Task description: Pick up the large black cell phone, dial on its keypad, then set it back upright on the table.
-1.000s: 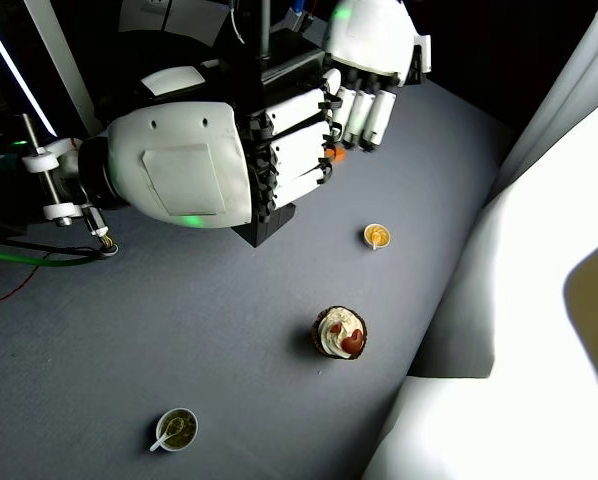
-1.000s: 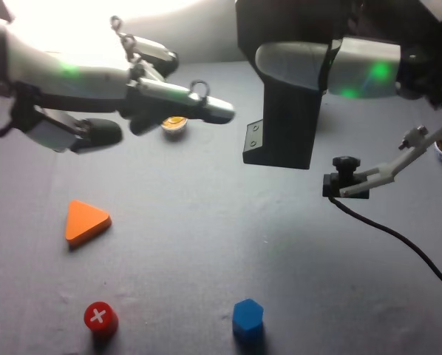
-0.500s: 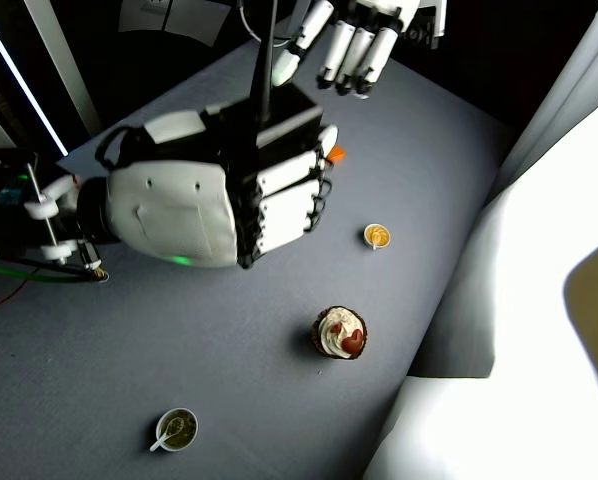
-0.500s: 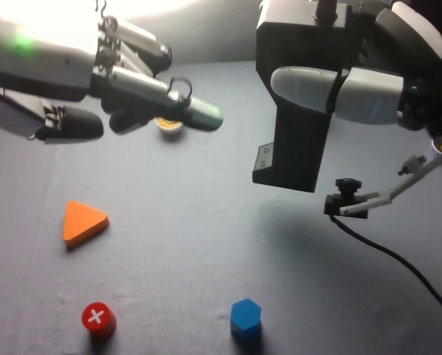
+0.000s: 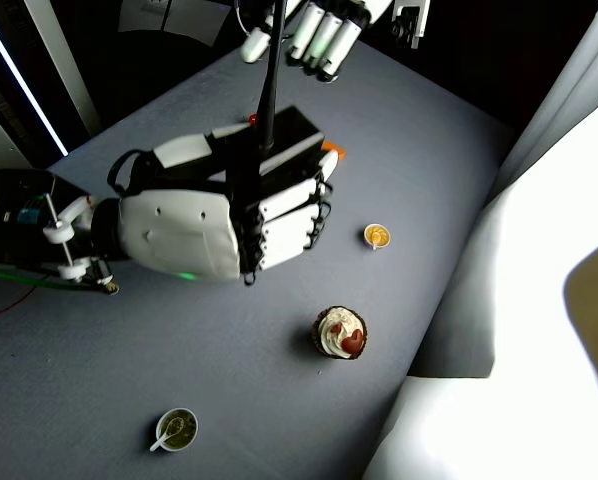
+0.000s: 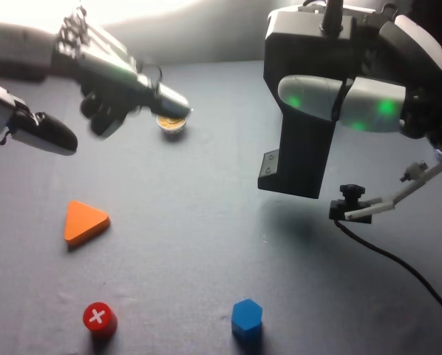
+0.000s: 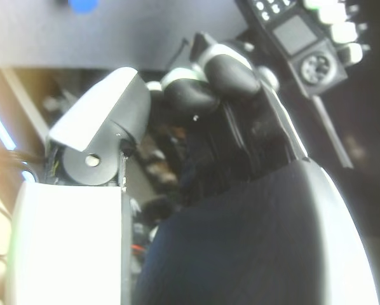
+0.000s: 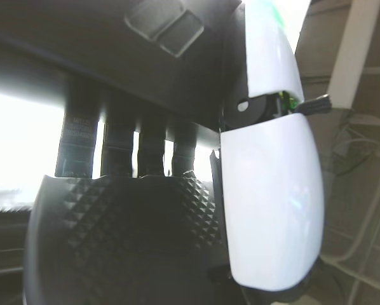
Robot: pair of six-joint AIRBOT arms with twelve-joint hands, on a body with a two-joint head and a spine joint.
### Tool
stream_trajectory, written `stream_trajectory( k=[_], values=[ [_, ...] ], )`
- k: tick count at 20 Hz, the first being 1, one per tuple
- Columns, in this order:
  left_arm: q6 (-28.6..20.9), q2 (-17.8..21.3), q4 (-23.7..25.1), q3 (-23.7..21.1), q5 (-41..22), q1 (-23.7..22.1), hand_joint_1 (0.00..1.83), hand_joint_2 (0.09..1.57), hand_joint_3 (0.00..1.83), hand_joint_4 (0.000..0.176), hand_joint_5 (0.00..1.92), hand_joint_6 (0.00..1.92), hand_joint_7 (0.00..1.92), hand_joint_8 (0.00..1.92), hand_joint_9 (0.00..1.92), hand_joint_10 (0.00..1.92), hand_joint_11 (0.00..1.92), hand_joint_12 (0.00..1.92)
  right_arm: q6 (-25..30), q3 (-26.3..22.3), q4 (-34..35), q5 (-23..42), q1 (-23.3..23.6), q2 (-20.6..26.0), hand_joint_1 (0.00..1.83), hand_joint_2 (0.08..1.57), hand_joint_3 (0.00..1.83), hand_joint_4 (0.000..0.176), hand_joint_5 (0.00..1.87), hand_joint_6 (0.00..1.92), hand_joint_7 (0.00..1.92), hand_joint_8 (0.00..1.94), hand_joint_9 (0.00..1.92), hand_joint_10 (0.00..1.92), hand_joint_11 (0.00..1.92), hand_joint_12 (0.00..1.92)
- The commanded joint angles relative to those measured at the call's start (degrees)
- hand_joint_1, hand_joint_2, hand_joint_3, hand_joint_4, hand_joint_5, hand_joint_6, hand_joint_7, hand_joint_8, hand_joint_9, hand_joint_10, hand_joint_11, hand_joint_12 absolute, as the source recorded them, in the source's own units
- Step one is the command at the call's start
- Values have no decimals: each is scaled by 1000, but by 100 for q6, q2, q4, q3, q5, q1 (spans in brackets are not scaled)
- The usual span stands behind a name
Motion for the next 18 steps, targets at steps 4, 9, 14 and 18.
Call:
stream_trajectory(
  k=[4, 9, 14, 18],
  values=[
    [-188, 0, -1709, -9, 370, -86, 307, 1194, 0, 18, 406, 4, 625, 57, 555, 323, 162, 1193, 253, 54, -266, 872, -29, 90, 1351, 1195, 0, 0, 858, 981, 716, 1406, 811, 1452, 821, 1364],
    [-361, 0, -2357, -74, 964, -54, 0, 1182, 0, 45, 380, 1, 340, 3, 299, 1, 0, 687, 402, 177, -374, 1113, -222, 61, 1358, 1174, 0, 0, 885, 978, 769, 1321, 845, 1391, 834, 1345],
    [-816, -27, -2147, -167, 1582, -49, 0, 1107, 0, 42, 269, 3, 241, 5, 185, 7, 0, 437, 511, 321, -373, 1500, -408, -53, 1362, 1162, 0, 0, 909, 933, 799, 1287, 859, 1368, 872, 1378],
    [-1574, 7, -1939, -320, 2094, -41, 0, 1144, 10, 20, 263, 3, 253, 3, 179, 1, 0, 392, 543, 380, -292, 1619, -493, -151, 1364, 1154, 0, 0, 928, 896, 835, 1227, 852, 1389, 857, 1455]
  ],
)
